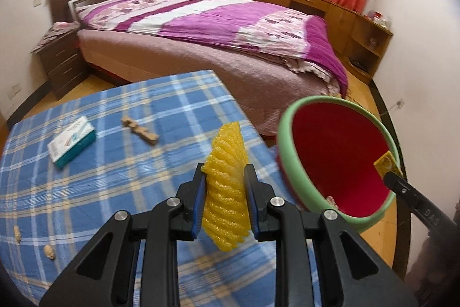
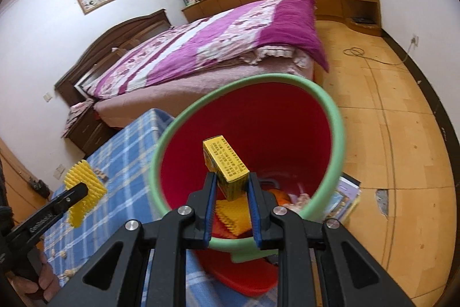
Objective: Collect trash
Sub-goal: 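Carry the foam net and yellow box over the red bucket and open both tools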
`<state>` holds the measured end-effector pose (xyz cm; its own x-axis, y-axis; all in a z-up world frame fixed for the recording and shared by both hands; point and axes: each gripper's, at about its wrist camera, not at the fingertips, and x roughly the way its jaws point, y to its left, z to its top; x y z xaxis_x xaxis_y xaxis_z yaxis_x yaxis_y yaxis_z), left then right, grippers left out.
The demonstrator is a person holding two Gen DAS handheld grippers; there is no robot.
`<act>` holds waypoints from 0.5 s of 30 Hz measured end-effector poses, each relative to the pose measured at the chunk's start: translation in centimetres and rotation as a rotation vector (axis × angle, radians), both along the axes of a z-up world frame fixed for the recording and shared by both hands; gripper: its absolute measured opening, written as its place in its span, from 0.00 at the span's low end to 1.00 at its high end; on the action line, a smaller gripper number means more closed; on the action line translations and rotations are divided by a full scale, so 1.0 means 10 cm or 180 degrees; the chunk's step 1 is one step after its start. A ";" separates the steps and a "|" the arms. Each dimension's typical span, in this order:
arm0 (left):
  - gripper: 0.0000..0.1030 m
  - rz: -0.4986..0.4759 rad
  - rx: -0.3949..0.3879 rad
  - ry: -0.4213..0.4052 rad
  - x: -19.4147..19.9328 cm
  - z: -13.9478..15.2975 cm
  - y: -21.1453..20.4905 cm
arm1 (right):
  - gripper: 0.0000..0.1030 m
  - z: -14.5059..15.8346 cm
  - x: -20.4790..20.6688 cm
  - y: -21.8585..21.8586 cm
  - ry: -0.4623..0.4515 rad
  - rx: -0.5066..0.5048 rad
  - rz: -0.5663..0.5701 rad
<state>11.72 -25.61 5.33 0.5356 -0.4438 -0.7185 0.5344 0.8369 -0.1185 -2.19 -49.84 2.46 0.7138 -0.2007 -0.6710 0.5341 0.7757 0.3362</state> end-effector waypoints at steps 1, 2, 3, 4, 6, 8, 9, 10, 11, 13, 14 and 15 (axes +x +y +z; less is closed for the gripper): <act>0.25 -0.0045 -0.0010 0.0022 -0.01 -0.01 -0.05 | 0.22 -0.02 -0.01 -0.03 0.0034 -0.0019 -0.0038; 0.25 -0.0094 -0.0023 0.0041 -0.02 -0.02 -0.10 | 0.22 -0.05 -0.02 -0.05 0.0058 -0.0024 -0.0068; 0.25 -0.0140 -0.0030 0.0054 -0.03 -0.03 -0.15 | 0.22 -0.08 -0.04 -0.09 0.0078 -0.0008 -0.0099; 0.25 -0.0178 -0.0030 0.0060 -0.04 -0.03 -0.20 | 0.22 -0.10 -0.05 -0.12 0.0088 0.0006 -0.0111; 0.25 -0.0268 -0.0027 0.0069 -0.07 -0.04 -0.32 | 0.23 -0.14 -0.06 -0.16 0.0111 0.0025 -0.0131; 0.25 -0.0370 -0.0040 0.0088 -0.09 -0.05 -0.44 | 0.23 -0.17 -0.08 -0.19 0.0119 0.0038 -0.0145; 0.25 -0.0414 -0.0042 0.0094 -0.10 -0.05 -0.49 | 0.23 -0.18 -0.08 -0.20 0.0119 0.0049 -0.0149; 0.25 -0.0449 -0.0041 0.0096 -0.11 -0.05 -0.53 | 0.23 -0.19 -0.09 -0.21 0.0118 0.0057 -0.0156; 0.25 -0.0492 -0.0038 0.0095 -0.13 -0.06 -0.58 | 0.23 -0.19 -0.09 -0.22 0.0118 0.0059 -0.0165; 0.25 -0.0575 -0.0038 0.0105 -0.15 -0.07 -0.67 | 0.23 -0.20 -0.10 -0.23 0.0110 0.0076 -0.0172; 0.25 -0.0627 -0.0038 0.0120 -0.16 -0.08 -0.73 | 0.23 -0.21 -0.10 -0.24 0.0102 0.0085 -0.0171; 0.25 -0.0657 -0.0038 0.0128 -0.16 -0.09 -0.76 | 0.24 -0.21 -0.10 -0.24 0.0098 0.0093 -0.0170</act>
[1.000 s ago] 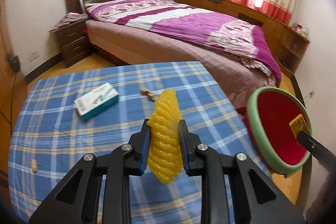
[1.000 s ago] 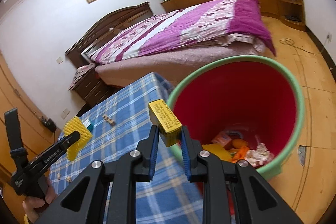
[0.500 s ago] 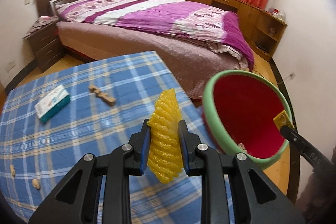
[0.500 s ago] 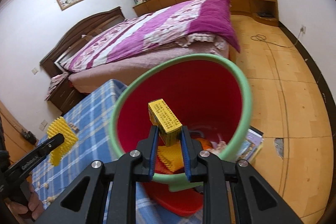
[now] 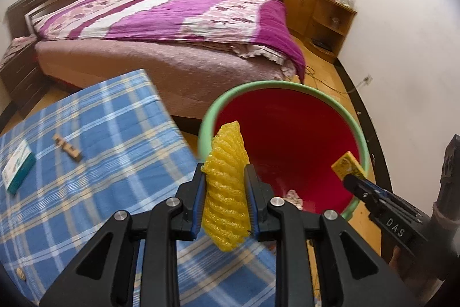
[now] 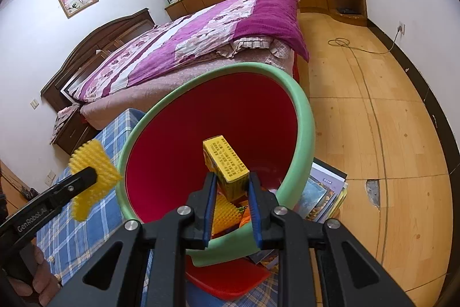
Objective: Collect trash
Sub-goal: 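Carry the foam net and yellow box over the red bucket and open both tools, then move both open tools back toward the table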
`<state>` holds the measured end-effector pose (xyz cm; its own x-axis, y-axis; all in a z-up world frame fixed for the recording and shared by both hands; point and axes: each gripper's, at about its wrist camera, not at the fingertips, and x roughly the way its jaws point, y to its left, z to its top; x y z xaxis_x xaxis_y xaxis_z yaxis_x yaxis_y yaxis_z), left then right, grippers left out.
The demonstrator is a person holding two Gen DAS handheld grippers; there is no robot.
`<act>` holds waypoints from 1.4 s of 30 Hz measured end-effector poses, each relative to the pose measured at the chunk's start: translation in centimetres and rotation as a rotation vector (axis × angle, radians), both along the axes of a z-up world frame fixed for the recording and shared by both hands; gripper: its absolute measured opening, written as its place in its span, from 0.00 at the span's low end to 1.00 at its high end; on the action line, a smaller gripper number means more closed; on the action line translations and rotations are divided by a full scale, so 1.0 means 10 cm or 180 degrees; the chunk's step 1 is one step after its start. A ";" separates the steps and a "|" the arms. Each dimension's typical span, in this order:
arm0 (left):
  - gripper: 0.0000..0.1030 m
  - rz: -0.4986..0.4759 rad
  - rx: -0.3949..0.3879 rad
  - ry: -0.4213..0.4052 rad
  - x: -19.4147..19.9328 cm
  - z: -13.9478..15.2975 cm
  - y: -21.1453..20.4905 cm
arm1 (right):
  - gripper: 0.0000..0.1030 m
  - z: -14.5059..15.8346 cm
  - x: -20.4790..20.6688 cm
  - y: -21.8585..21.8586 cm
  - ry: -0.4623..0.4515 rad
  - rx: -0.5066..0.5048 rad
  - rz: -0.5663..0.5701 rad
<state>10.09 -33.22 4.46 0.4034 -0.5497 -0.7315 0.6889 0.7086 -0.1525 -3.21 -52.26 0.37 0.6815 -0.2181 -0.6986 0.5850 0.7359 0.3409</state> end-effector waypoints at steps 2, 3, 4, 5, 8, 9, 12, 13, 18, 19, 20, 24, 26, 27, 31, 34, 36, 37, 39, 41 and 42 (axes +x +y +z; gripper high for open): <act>0.26 -0.0064 0.0009 0.0014 -0.02 -0.02 -0.08 | 0.25 -0.01 0.00 0.00 -0.0010 0.0017 0.0008; 0.26 -0.0094 0.0013 0.0025 -0.02 -0.03 -0.11 | 0.25 -0.02 0.00 0.00 -0.0012 0.0024 0.0010; 0.26 -0.0114 0.0017 0.0035 -0.03 -0.04 -0.14 | 0.25 -0.02 0.00 -0.01 -0.0018 0.0036 0.0017; 0.26 -0.0136 0.0015 0.0050 -0.04 -0.05 -0.16 | 0.25 -0.02 0.00 -0.01 -0.0023 0.0047 0.0026; 0.34 -0.0174 0.0016 0.0095 -0.05 -0.07 -0.20 | 0.25 -0.04 0.00 -0.01 -0.0030 0.0078 0.0042; 0.34 -0.0183 0.0015 0.0117 -0.05 -0.08 -0.21 | 0.26 -0.04 0.00 -0.02 -0.0033 0.0090 0.0045; 0.38 -0.0191 0.0009 0.0169 -0.03 -0.10 -0.21 | 0.33 -0.05 0.00 -0.02 -0.0036 0.0137 0.0033; 0.39 -0.0188 0.0004 0.0184 -0.03 -0.10 -0.21 | 0.34 -0.05 -0.01 -0.02 -0.0044 0.0152 0.0027; 0.42 -0.0154 -0.0033 0.0196 -0.01 -0.09 -0.17 | 0.37 -0.02 -0.02 -0.01 -0.0080 0.0145 0.0027; 0.42 -0.0144 -0.0031 0.0185 -0.01 -0.09 -0.16 | 0.38 -0.01 -0.02 -0.01 -0.0089 0.0142 0.0025; 0.42 -0.0135 -0.0031 0.0175 -0.01 -0.08 -0.15 | 0.39 -0.01 -0.02 -0.01 -0.0097 0.0142 0.0026; 0.42 -0.0100 -0.0047 0.0175 -0.01 -0.05 -0.08 | 0.44 0.02 -0.04 0.01 -0.0111 0.0132 0.0030; 0.42 -0.0074 -0.0065 0.0177 -0.01 -0.04 -0.04 | 0.47 0.03 -0.04 0.03 -0.0112 0.0124 0.0030; 0.42 -0.0059 -0.0075 0.0176 0.00 -0.03 -0.02 | 0.50 0.04 -0.04 0.04 -0.0110 0.0118 0.0028; 0.42 0.0017 -0.0085 0.0172 0.03 0.00 0.09 | 0.55 0.09 -0.03 0.07 -0.0137 0.0105 0.0036; 0.42 0.0080 -0.0102 0.0160 0.05 0.03 0.19 | 0.58 0.13 -0.03 0.10 -0.0161 0.0091 0.0055; 0.42 0.0136 -0.0118 0.0134 0.07 0.06 0.28 | 0.60 0.17 -0.01 0.14 -0.0172 0.0067 0.0084; 0.42 0.0156 -0.0125 0.0122 0.08 0.07 0.31 | 0.61 0.19 0.00 0.15 -0.0179 0.0061 0.0102; 0.42 0.0213 -0.0138 0.0094 0.11 0.10 0.41 | 0.63 0.22 0.03 0.20 -0.0195 0.0052 0.0158; 0.42 0.0272 -0.0138 0.0063 0.13 0.13 0.51 | 0.63 0.27 0.09 0.27 -0.0205 0.0030 0.0239; 0.42 0.0306 -0.0136 0.0047 0.16 0.14 0.57 | 0.64 0.29 0.11 0.30 -0.0211 0.0020 0.0271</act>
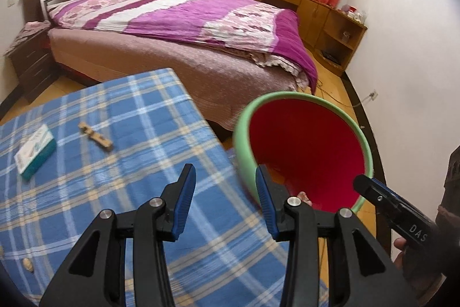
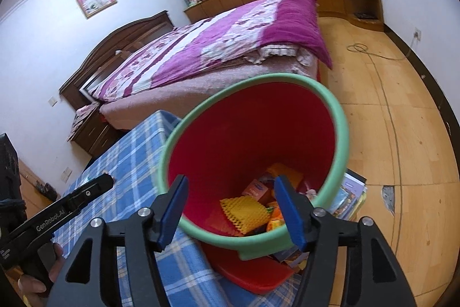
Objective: Collect trash
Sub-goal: 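Move both open tools back toward the table, then close the left tool on the white medicine box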
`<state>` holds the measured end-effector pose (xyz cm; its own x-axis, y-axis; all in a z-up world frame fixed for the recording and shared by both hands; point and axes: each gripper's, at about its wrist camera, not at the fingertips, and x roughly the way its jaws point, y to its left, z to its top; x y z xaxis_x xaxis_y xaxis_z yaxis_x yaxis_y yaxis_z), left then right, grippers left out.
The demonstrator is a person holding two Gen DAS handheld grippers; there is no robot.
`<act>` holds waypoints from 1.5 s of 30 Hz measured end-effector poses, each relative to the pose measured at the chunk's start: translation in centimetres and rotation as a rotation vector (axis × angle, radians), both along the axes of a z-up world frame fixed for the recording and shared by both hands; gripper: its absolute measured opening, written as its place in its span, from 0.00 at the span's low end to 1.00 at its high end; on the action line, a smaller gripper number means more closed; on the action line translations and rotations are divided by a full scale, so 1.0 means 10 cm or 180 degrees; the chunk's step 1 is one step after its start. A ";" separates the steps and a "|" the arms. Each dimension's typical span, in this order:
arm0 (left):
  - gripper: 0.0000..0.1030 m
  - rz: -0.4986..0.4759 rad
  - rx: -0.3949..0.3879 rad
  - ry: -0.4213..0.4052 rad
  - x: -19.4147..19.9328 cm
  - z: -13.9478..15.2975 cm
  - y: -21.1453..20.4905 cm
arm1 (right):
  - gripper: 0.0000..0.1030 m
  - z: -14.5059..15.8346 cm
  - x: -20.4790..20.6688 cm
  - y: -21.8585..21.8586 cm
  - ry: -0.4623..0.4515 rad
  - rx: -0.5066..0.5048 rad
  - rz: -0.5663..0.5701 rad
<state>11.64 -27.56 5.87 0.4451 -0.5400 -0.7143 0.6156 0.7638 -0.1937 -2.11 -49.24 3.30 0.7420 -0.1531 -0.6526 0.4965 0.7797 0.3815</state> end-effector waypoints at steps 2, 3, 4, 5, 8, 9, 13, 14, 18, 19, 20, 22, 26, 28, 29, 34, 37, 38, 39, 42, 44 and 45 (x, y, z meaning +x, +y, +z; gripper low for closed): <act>0.42 0.0073 0.0005 -0.0027 0.04 0.02 0.11 | 0.65 0.04 0.06 0.07 -0.0016 -0.0019 0.0079; 0.42 0.0120 0.0005 -0.0037 0.07 0.04 0.18 | 0.65 0.06 0.10 0.12 -0.0023 -0.0025 0.0125; 0.42 0.0156 0.0004 -0.0040 0.09 0.04 0.23 | 0.65 0.08 0.13 0.15 -0.0026 -0.0031 0.0154; 0.42 0.0196 -0.0002 -0.0039 0.12 0.05 0.29 | 0.66 0.09 0.16 0.19 -0.0031 -0.0039 0.0188; 0.42 0.0310 0.0011 -0.0054 0.22 0.07 0.48 | 0.67 0.14 0.28 0.30 -0.0048 -0.0058 0.0289; 0.42 0.0354 0.0027 -0.0072 0.26 0.08 0.55 | 0.68 0.15 0.32 0.33 -0.0052 -0.0066 0.0318; 0.42 0.0530 0.0100 -0.0130 0.41 0.07 0.80 | 0.69 0.18 0.52 0.49 -0.0041 -0.0087 0.0464; 0.42 0.0587 0.0124 -0.0135 0.46 0.06 0.88 | 0.69 0.19 0.58 0.54 -0.0039 -0.0090 0.0505; 0.42 0.0757 0.0202 -0.0135 0.65 0.02 1.12 | 0.69 0.20 0.82 0.74 -0.0013 -0.0105 0.0681; 0.42 0.0790 0.0223 -0.0137 0.69 0.00 1.17 | 0.69 0.20 0.87 0.78 -0.0005 -0.0108 0.0716; 0.42 0.0817 0.0242 -0.0140 0.72 -0.01 1.21 | 0.69 0.19 0.94 0.83 0.0006 -0.0113 0.0765; 0.42 0.0872 0.0294 -0.0142 0.81 -0.04 1.31 | 0.69 0.18 1.06 0.93 0.0028 -0.0119 0.0848; 0.43 0.0962 0.0417 -0.0143 1.01 -0.11 1.46 | 0.69 0.14 1.31 1.11 0.0074 -0.0135 0.1003; 0.49 0.0999 0.0489 -0.0148 1.11 -0.16 1.52 | 0.69 0.11 1.44 1.19 0.0110 -0.0141 0.1070; 0.51 0.1023 0.0518 -0.0159 1.16 -0.18 1.55 | 0.69 0.08 1.51 1.23 0.0133 -0.0140 0.1101; 0.57 0.0987 0.0724 -0.0137 1.40 -0.32 1.63 | 0.69 -0.02 1.70 1.34 0.0202 -0.0075 0.1171; 0.57 0.0896 0.0864 -0.0122 1.52 -0.41 1.63 | 0.69 -0.07 1.79 1.38 0.0236 -0.0071 0.1199; 0.57 0.0856 0.0905 -0.0103 1.57 -0.44 1.64 | 0.69 -0.08 1.81 1.40 0.0247 -0.0076 0.1206; 0.57 0.0834 0.0923 -0.0083 1.60 -0.46 1.64 | 0.69 -0.10 1.83 1.41 0.0261 -0.0084 0.1214; 0.61 0.0777 0.0949 -0.0004 1.71 -0.52 1.66 | 0.69 -0.13 1.89 1.44 0.0290 -0.0081 0.1220; 0.64 0.0773 0.0973 0.0047 1.79 -0.57 1.68 | 0.69 -0.15 1.93 1.45 0.0311 -0.0080 0.1225; 0.64 0.0781 0.0988 0.0065 1.82 -0.59 1.68 | 0.69 -0.17 1.95 1.45 0.0322 -0.0080 0.1232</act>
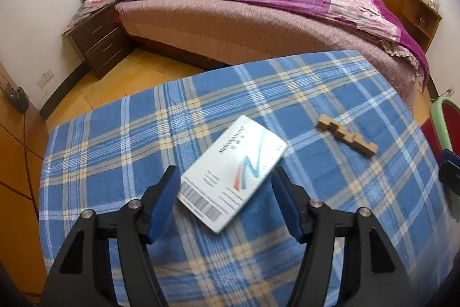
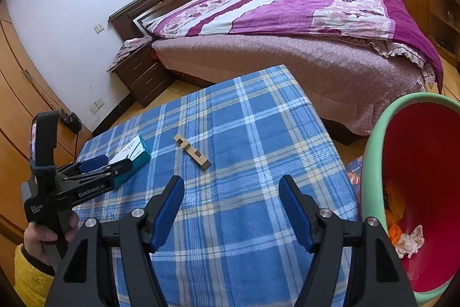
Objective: Collect trash
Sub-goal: 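Close the left tool on the white medicine box, then lift the white box with the left tool while the right tool grasps the wooden piece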
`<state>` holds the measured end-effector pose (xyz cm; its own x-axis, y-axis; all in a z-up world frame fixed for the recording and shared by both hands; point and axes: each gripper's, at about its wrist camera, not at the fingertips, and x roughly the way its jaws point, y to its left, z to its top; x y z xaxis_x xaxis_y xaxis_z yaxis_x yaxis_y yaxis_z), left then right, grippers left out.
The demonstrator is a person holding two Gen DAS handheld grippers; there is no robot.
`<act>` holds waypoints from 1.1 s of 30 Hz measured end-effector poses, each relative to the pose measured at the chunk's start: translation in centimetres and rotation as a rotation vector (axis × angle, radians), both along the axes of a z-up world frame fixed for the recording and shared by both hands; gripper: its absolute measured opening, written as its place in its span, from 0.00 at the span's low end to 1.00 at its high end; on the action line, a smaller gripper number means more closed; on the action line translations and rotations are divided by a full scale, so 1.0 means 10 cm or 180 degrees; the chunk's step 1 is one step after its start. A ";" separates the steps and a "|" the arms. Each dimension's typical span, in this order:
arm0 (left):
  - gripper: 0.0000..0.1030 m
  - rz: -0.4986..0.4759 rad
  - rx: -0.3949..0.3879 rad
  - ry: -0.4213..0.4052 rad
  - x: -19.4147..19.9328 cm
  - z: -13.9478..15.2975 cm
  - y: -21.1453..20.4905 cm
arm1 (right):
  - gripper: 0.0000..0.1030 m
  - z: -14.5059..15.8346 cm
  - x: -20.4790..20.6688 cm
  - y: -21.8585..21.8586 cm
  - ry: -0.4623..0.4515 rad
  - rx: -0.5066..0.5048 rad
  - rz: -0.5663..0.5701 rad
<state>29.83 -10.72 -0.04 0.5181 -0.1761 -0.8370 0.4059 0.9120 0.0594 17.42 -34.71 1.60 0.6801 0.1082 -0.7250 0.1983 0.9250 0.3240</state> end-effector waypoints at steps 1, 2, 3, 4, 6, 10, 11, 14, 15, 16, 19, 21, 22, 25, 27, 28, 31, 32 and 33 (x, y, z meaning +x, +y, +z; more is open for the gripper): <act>0.65 0.0010 0.0016 0.0008 0.03 -0.02 0.01 | 0.69 -0.01 0.01 0.01 0.0009 -0.0004 0.0006; 0.66 0.0029 0.0062 -0.0047 0.05 -0.03 0.01 | 0.69 -0.02 0.03 0.02 0.0020 -0.0010 0.0014; 0.66 0.0036 0.0094 -0.0039 0.06 -0.05 0.01 | 0.69 -0.03 0.05 0.03 0.0030 -0.0016 0.0026; 0.66 0.0041 0.0110 0.0011 0.09 -0.08 0.01 | 0.69 -0.04 0.07 0.03 0.0035 -0.0020 0.0038; 0.67 0.0055 0.0092 0.0108 0.14 -0.15 0.02 | 0.69 -0.05 0.11 0.05 0.0043 -0.0031 0.0059; 0.67 0.0178 -0.0120 0.0187 0.20 -0.16 0.11 | 0.69 -0.11 0.23 0.08 0.0067 -0.0068 0.0109; 0.67 0.0212 -0.0183 0.0209 0.21 -0.17 0.14 | 0.69 -0.13 0.27 0.09 0.0088 -0.0070 0.0127; 0.63 0.0260 -0.0199 0.0148 0.18 -0.17 0.16 | 0.69 -0.17 0.37 0.13 0.0106 -0.0118 0.0203; 0.63 0.0267 -0.0203 0.0145 0.17 -0.17 0.17 | 0.69 -0.18 0.40 0.15 0.0108 -0.0140 0.0227; 0.63 0.0282 -0.0219 0.0145 0.16 -0.17 0.18 | 0.69 -0.20 0.45 0.18 0.0108 -0.0167 0.0264; 0.63 0.0350 -0.0270 0.0149 0.09 -0.16 0.23 | 0.69 -0.25 0.56 0.24 0.0121 -0.0234 0.0323; 0.63 0.0417 -0.0335 0.0137 0.02 -0.14 0.26 | 0.68 -0.27 0.63 0.28 0.0135 -0.0276 0.0356; 0.63 0.0438 -0.0354 0.0125 -0.01 -0.13 0.27 | 0.67 -0.29 0.67 0.30 0.0137 -0.0301 0.0378; 0.63 0.0527 -0.0455 0.0125 -0.11 -0.09 0.33 | 0.60 -0.34 0.76 0.38 0.0185 -0.0378 0.0451; 0.63 0.0546 -0.0526 0.0152 -0.15 -0.09 0.34 | 0.54 -0.36 0.80 0.43 0.0188 -0.0416 0.0486; 0.63 0.0562 -0.0546 0.0167 -0.17 -0.08 0.36 | 0.52 -0.36 0.81 0.45 0.0167 -0.0452 0.0507; 0.63 0.0642 -0.0581 0.0216 -0.21 -0.09 0.39 | 0.40 -0.38 0.84 0.52 0.0163 -0.0495 0.0570; 0.63 0.0650 -0.0606 0.0214 -0.23 -0.09 0.39 | 0.29 -0.38 0.84 0.55 0.0164 -0.0575 0.0599; 0.63 0.0658 -0.0630 0.0205 -0.25 -0.09 0.39 | 0.21 -0.38 0.83 0.56 0.0165 -0.0636 0.0609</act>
